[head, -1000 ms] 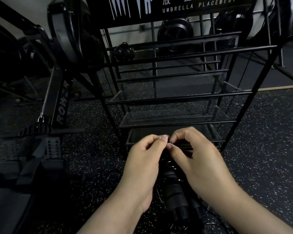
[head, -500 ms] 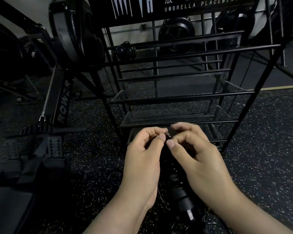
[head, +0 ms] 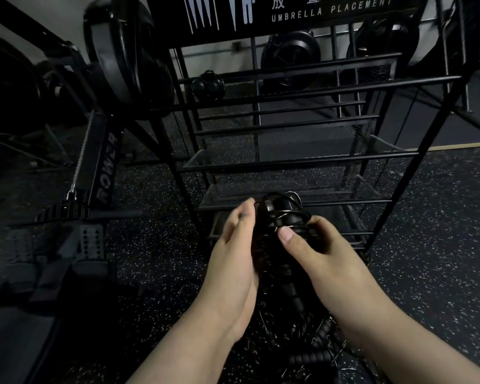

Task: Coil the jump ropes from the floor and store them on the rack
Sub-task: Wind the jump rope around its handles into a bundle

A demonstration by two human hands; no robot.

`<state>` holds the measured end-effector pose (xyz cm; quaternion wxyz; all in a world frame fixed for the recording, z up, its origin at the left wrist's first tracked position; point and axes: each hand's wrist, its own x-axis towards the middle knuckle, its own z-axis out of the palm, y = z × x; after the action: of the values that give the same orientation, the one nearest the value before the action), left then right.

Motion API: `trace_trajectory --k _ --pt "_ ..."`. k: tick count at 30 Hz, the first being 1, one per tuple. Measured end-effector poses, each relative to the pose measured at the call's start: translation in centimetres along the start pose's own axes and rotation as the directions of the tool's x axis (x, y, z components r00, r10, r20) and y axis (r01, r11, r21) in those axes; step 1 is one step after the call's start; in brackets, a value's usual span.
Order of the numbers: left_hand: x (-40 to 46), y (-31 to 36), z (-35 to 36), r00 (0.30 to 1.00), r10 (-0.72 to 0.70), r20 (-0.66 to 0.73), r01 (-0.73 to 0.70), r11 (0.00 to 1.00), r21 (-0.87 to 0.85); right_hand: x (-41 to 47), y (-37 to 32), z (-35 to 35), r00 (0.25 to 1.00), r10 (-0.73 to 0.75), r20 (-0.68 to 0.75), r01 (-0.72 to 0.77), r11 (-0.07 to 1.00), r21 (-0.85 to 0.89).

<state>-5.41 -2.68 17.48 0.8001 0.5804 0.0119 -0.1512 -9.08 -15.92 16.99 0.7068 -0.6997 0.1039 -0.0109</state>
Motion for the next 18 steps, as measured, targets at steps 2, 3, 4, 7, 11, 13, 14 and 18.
trace_trajectory --k 2,3,4,7,11,13,14,18 --pt "-0.2 -0.1 0.0 0.993 -0.095 0.070 0.094 0.995 0.020 0.1 0.1 -0.1 1.000 0.006 -0.002 -0.006 1.000 -0.011" --pt "-0.3 0.0 0.0 0.990 -0.117 0.082 0.114 0.993 0.037 0.2 0.2 -0.2 1.000 0.014 0.003 -0.014 1.000 -0.023" --pt "-0.2 0.0 0.0 0.990 -0.120 0.074 0.116 0.992 0.056 0.3 0.3 -0.3 1.000 0.026 0.012 -0.026 0.999 -0.026" --pt "0.2 0.2 -0.3 0.997 -0.079 -0.019 0.080 0.995 0.062 0.2 0.1 -0.5 0.996 0.033 0.086 -0.031 0.999 -0.014" --pt "0.7 0.8 -0.7 0.994 -0.040 -0.097 0.046 0.997 0.061 0.0 -0.3 -0.5 0.982 0.074 0.175 -0.055 0.992 -0.112" --pt "0.9 0.9 -0.9 0.992 -0.049 -0.117 0.054 0.998 0.043 0.0 -0.2 -0.5 0.972 0.117 0.205 -0.086 0.984 -0.155" --pt "1.1 0.9 -1.1 0.991 -0.063 -0.118 0.067 0.997 0.026 0.0 -0.2 -0.4 0.971 0.128 0.202 -0.098 0.983 -0.154" --pt "1.4 1.2 -1.2 0.987 -0.147 -0.062 0.146 0.989 -0.015 0.2 0.1 -0.2 0.978 0.141 0.154 -0.126 0.986 -0.105"
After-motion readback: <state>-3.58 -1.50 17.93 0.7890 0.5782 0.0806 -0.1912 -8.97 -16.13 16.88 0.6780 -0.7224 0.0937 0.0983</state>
